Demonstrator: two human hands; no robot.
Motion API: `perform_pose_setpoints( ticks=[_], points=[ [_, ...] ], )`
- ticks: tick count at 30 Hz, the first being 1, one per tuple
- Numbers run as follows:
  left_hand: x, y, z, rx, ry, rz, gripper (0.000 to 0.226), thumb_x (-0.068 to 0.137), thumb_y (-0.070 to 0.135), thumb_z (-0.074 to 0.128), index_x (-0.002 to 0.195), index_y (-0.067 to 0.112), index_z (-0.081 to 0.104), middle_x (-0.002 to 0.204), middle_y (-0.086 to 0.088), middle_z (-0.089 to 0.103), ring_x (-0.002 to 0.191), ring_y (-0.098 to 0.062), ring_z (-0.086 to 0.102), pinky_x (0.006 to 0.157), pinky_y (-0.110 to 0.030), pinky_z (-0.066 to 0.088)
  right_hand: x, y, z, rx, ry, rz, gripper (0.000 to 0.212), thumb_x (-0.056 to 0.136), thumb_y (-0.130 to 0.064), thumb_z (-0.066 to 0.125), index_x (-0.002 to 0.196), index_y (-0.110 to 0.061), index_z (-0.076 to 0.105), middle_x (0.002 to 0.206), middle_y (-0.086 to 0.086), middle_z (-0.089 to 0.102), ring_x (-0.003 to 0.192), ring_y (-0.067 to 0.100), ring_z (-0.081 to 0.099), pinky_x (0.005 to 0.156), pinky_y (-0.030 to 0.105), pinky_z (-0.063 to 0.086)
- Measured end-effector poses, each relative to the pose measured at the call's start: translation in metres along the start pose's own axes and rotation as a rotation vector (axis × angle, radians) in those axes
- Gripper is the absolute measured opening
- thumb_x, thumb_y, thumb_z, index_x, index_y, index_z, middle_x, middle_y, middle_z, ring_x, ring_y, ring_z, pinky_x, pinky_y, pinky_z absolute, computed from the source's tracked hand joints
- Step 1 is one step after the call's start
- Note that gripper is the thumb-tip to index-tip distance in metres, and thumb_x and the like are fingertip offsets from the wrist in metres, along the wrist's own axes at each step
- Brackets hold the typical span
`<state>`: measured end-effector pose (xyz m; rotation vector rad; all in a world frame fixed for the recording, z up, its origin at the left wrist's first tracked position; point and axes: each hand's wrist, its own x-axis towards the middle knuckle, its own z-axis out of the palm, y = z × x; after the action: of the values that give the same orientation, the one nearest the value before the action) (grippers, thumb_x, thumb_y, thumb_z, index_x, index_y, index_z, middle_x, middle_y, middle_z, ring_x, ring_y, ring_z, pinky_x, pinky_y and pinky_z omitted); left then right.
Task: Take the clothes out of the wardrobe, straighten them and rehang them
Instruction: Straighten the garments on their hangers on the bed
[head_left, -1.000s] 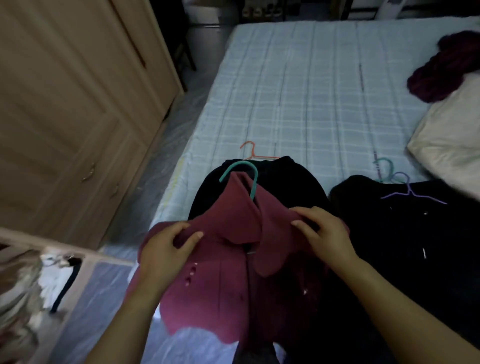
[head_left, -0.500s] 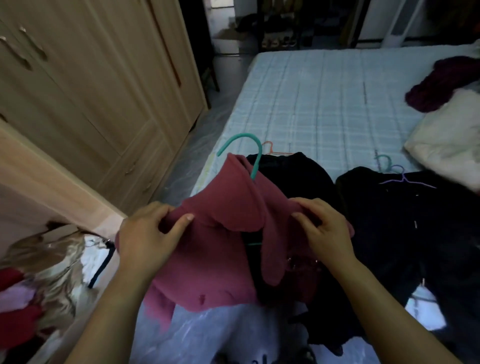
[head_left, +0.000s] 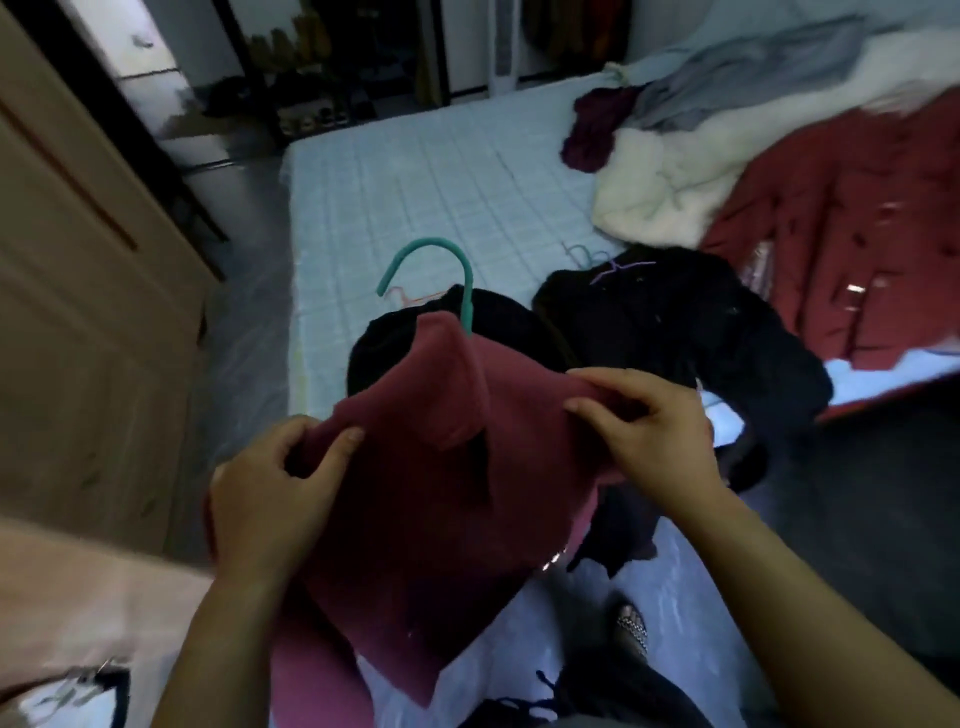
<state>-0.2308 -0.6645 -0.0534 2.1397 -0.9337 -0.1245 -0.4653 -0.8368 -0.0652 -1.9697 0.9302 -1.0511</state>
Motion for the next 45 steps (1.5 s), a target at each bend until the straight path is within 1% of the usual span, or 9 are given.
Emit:
perform_pose_setpoints(
  ticks=[6,10,14,18,27,32,35,40,45],
  points=[
    [0.013,0.078,0.049,-0.091,-0.176,0.201,0.029,0.076,0.052,0.069,0.080,0.024,0.065,0.073,0.014,0.062,0.070,-0.009,0.056,0.076,-0.037,0.045,-0.022,0.009,-0.084,-0.097,0.261,0.117,0.030,0.068,-0.020,0.081,0.085,-0.041,0.068,0.086,-0.027,0.066,0.086,-0.009,0.062,0.077,0.005,0.042],
    [0.024,0.137,0.093,-0.099,-0.216,0.320,0.024,0.078,0.047,0.065,0.084,0.024,0.066,0.069,0.021,0.056,0.064,0.002,0.048,0.075,-0.030,0.037,-0.023,0.028,-0.137,-0.102,0.419,0.180,0.030,0.066,-0.021,0.082,0.082,-0.042,0.068,0.084,-0.032,0.067,0.084,-0.007,0.064,0.078,0.007,0.044],
    [0.035,0.203,0.155,-0.167,-0.298,0.411,0.024,0.079,0.054,0.064,0.082,0.030,0.063,0.071,0.021,0.060,0.068,0.000,0.054,0.085,-0.043,0.047,-0.013,0.058,-0.201,-0.156,0.556,0.202,0.032,0.065,-0.020,0.083,0.081,-0.043,0.066,0.078,-0.035,0.065,0.081,-0.009,0.063,0.078,0.008,0.045],
    [0.034,0.279,0.229,-0.195,-0.358,0.493,0.022,0.082,0.052,0.062,0.082,0.030,0.063,0.073,0.018,0.062,0.071,-0.002,0.056,0.085,-0.049,0.047,0.003,0.097,-0.283,-0.268,0.664,0.203,0.028,0.065,-0.023,0.082,0.089,-0.032,0.070,0.087,-0.020,0.067,0.082,-0.003,0.065,0.082,0.015,0.048],
    [0.054,0.427,0.388,-0.254,-0.461,0.578,0.032,0.083,0.055,0.059,0.092,0.025,0.068,0.079,0.013,0.066,0.076,-0.006,0.061,0.080,-0.040,0.051,0.075,0.201,-0.436,-0.429,0.729,0.177,0.024,0.071,-0.016,0.078,0.093,-0.025,0.071,0.090,-0.021,0.064,0.085,-0.018,0.057,0.081,0.003,0.038],
    [0.101,0.483,0.473,-0.311,-0.473,0.610,0.041,0.080,0.060,0.051,0.092,0.023,0.066,0.082,0.010,0.066,0.079,-0.011,0.062,0.075,-0.042,0.051,0.149,0.263,-0.487,-0.483,0.773,0.160,0.027,0.073,-0.017,0.077,0.096,-0.029,0.068,0.092,-0.010,0.068,0.083,-0.005,0.061,0.085,0.020,0.047],
    [0.143,0.537,0.512,-0.335,-0.423,0.671,0.035,0.085,0.056,0.054,0.093,0.023,0.065,0.084,0.010,0.065,0.080,-0.014,0.061,0.074,-0.040,0.050,0.213,0.278,-0.528,-0.520,0.825,0.140,0.025,0.075,-0.018,0.076,0.099,-0.023,0.070,0.092,-0.011,0.065,0.082,-0.009,0.059,0.084,0.009,0.042],
    [0.227,0.635,0.550,-0.401,-0.285,0.747,0.033,0.087,0.053,0.055,0.090,0.021,0.064,0.076,0.009,0.061,0.072,-0.014,0.057,0.070,-0.035,0.044,0.325,0.291,-0.584,-0.522,0.876,0.084,0.024,0.079,-0.025,0.073,0.102,-0.028,0.067,0.094,-0.017,0.062,0.091,-0.002,0.057,0.088,0.011,0.041],
    [0.289,0.667,0.631,-0.348,-0.345,0.701,0.038,0.084,0.057,0.054,0.086,0.020,0.064,0.077,0.005,0.065,0.075,-0.017,0.060,0.074,-0.043,0.049,0.410,0.356,-0.615,-0.466,0.755,0.182,0.026,0.079,-0.023,0.073,0.104,-0.015,0.071,0.100,-0.013,0.062,0.094,-0.006,0.055,0.087,0.003,0.037]
  ],
)
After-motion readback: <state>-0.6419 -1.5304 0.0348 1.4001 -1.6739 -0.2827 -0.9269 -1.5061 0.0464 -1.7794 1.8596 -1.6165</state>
